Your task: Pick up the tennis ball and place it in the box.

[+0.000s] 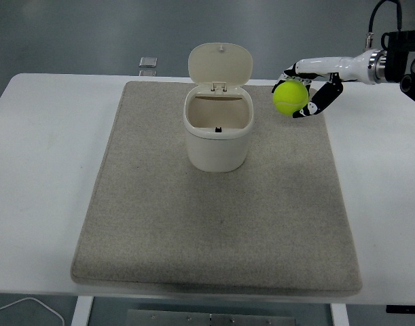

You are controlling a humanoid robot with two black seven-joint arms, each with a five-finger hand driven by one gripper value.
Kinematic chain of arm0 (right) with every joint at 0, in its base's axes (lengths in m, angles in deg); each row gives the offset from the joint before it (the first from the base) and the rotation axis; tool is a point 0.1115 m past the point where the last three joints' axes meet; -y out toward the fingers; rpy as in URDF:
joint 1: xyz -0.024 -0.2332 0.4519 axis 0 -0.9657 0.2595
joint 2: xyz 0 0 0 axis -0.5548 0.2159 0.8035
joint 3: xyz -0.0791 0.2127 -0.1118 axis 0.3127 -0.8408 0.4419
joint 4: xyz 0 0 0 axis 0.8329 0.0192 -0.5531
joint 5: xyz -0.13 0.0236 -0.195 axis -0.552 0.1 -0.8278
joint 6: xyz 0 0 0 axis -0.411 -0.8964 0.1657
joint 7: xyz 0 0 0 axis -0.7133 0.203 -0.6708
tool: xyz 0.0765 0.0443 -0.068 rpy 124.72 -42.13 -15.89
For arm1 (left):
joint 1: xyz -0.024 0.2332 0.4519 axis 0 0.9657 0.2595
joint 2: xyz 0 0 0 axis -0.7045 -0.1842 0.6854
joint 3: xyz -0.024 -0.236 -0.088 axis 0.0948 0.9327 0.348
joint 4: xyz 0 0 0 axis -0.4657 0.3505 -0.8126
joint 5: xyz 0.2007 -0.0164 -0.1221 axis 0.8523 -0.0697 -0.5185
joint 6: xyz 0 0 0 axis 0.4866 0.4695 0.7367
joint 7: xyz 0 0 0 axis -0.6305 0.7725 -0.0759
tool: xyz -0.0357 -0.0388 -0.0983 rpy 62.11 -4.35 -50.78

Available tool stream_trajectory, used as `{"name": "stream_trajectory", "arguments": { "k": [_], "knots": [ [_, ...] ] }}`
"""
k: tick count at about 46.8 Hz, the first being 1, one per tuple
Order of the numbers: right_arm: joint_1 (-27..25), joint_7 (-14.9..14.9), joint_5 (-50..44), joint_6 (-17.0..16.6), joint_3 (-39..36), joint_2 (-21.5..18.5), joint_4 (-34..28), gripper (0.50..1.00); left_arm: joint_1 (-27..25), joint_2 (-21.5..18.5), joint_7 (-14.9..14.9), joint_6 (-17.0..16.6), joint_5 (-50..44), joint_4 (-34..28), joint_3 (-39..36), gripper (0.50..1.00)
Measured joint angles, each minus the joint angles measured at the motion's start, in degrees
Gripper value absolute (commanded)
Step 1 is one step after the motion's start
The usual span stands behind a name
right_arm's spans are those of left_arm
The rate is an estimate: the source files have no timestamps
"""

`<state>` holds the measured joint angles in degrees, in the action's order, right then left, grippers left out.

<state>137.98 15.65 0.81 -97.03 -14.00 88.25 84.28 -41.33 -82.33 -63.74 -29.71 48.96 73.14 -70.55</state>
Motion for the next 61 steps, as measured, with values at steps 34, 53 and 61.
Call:
{"name": "stream_trajectory", "arguments": {
  "k": [34, 53, 61],
  "knots": [
    [2.57, -3.02, 1.89, -2.53, -5.46, 13.12, 19.76, 0.5, -0.01, 0.0, 0.0, 0.0, 0.0, 0.0, -0.01, 0.99],
    [2.83, -3.02, 4.19, -2.14, -6.34, 10.7, 23.0, 0.5, -0.01, 0.0, 0.0, 0.0, 0.01, 0.0, 0.03, 0.992],
    [4.05, -3.02, 6.56, -1.95, -7.18, 8.51, 22.96, 0.5, -0.02, 0.0, 0.0, 0.0, 0.05, 0.0, 0.03, 0.992]
  ]
}}
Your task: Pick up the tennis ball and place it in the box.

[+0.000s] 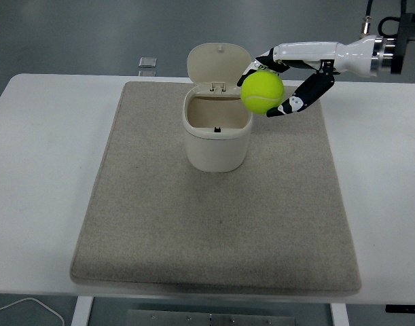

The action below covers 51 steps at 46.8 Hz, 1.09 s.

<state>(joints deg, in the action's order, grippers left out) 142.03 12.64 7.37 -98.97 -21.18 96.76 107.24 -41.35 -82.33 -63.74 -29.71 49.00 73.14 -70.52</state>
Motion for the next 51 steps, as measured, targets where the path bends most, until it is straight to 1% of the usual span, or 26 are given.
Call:
{"name": "stream_trajectory", "arguments": {
  "k": [10, 17, 25, 34, 38, 42, 47, 51],
  "knots": [
    [1.12, 0.0, 1.72, 0.38, -0.07, -3.18, -0.69, 0.5, 0.01, 0.0, 0.0, 0.0, -0.03, 0.0, -0.02, 0.992],
    [0.97, 0.16, 2.04, 2.54, 0.1, -5.36, -1.38, 0.5, 0.01, 0.0, 0.0, 0.0, -0.06, 0.0, -0.03, 0.992],
    [0.77, 1.14, 2.04, 3.66, 0.13, -6.8, -1.73, 0.5, 0.0, 0.0, 0.0, 0.0, -0.05, 0.0, 0.0, 0.992],
    [0.59, 4.53, 1.86, 4.03, 0.46, -7.04, -2.03, 0.5, 0.0, 0.0, 0.0, 0.0, -0.01, 0.0, -0.01, 0.992],
    [0.59, 5.74, 1.85, 4.04, 0.63, -7.1, -2.06, 0.527, 0.0, 0.0, 0.0, 0.0, -0.01, 0.0, -0.02, 0.99],
    [0.58, 6.53, 1.85, 4.04, 0.75, -7.08, -2.05, 0.533, 0.0, 0.0, 0.0, 0.0, -0.01, 0.0, -0.02, 0.992],
    [0.58, 6.73, 1.76, 4.04, 0.84, -7.08, -2.05, 0.537, 0.0, 0.0, 0.0, 0.0, -0.01, 0.0, -0.03, 0.992],
    [0.58, 6.79, 1.65, 4.04, 0.93, -7.15, -2.05, 0.568, 0.0, 0.0, 0.0, 0.0, -0.01, 0.0, -0.03, 0.992]
  ]
}}
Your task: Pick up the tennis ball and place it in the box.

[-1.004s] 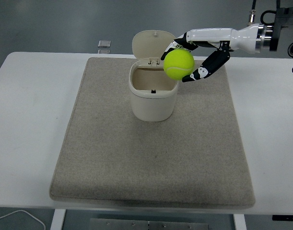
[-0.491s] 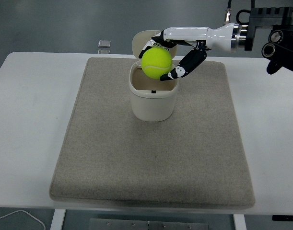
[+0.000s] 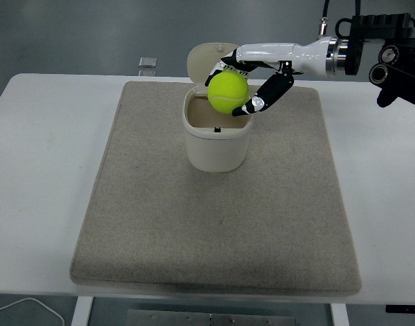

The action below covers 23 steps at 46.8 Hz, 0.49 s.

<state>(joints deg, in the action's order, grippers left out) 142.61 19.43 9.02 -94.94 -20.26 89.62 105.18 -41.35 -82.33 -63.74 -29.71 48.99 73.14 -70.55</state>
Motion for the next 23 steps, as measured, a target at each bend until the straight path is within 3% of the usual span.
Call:
{"name": "stream_trajectory", "arguments": {
  "k": [7, 12, 23],
  "knots": [
    [-0.24, 0.0, -0.39, 0.0, 0.08, -0.17, 0.0, 0.619, 0.0, 0.0, 0.0, 0.0, -0.01, 0.0, -0.01, 0.992],
    [-0.47, 0.0, -0.42, 0.0, 0.09, -0.38, -0.02, 0.682, 0.0, 0.0, 0.0, 0.0, -0.04, 0.0, 0.0, 0.992],
    [-1.03, 0.0, -0.59, 0.0, 1.28, -1.9, -1.71, 0.711, 0.0, 0.0, 0.0, 0.0, -0.04, 0.0, 0.0, 0.992]
  ]
}}
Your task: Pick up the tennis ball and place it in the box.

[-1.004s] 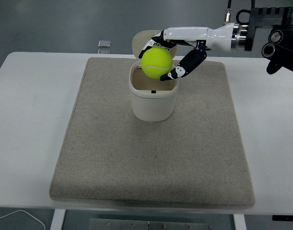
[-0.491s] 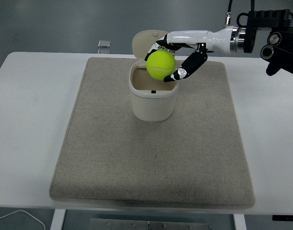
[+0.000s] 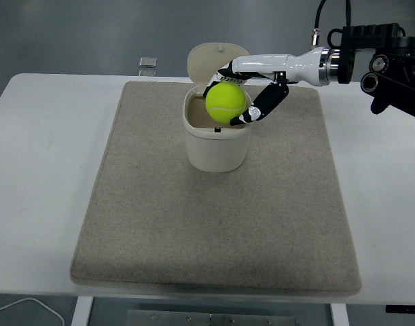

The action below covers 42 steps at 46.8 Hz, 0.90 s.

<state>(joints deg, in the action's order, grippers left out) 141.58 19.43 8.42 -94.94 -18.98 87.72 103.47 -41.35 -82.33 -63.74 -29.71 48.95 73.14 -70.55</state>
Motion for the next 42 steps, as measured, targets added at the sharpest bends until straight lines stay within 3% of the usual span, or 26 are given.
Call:
{"name": "stream_trajectory", "arguments": {
  "k": [16, 23, 42],
  "knots": [
    [-0.28, 0.0, 0.04, 0.87, 0.4, -0.14, -0.38, 0.758, 0.0, 0.0, 0.0, 0.0, 0.01, 0.0, 0.01, 0.992],
    [-0.29, -0.05, 0.01, 0.83, 0.42, -0.17, -0.39, 0.825, 0.0, 0.0, 0.0, 0.0, 0.05, 0.0, 0.0, 0.992],
    [-0.37, -0.1, -0.2, 0.75, 1.51, -0.17, -0.39, 0.858, 0.01, 0.0, 0.0, 0.0, 0.03, 0.0, 0.0, 0.992]
  ]
}}
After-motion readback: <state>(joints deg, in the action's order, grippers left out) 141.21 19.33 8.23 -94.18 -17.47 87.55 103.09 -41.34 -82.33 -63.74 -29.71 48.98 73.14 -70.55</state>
